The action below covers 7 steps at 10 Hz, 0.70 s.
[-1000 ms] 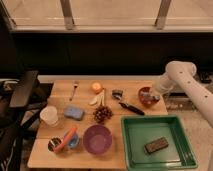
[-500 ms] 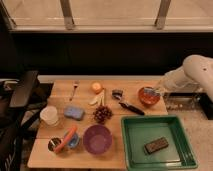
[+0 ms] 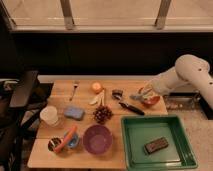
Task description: Wipe purple bowl with towel
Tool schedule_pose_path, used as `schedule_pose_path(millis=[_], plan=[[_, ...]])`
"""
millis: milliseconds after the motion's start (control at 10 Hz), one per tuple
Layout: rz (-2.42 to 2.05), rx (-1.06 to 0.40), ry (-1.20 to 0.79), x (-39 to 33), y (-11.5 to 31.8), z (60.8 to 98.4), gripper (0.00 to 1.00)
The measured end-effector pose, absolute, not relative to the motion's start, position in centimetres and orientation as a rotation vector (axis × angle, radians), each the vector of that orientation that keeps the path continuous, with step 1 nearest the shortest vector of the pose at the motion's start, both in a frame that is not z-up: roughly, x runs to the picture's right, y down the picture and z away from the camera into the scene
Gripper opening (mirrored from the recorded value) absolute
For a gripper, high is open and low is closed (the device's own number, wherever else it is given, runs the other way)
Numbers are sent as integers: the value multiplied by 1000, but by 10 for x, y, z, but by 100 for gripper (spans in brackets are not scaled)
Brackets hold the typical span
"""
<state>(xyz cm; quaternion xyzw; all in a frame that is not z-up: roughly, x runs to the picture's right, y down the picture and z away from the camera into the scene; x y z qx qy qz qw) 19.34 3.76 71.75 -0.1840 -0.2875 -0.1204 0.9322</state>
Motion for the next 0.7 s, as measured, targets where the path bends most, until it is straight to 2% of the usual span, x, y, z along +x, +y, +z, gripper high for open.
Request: schedule_pose_path(millis=[300,700], plan=[[-326,-423,-642,150,62,696,0],[-326,-424,-643,149,62,696,0]])
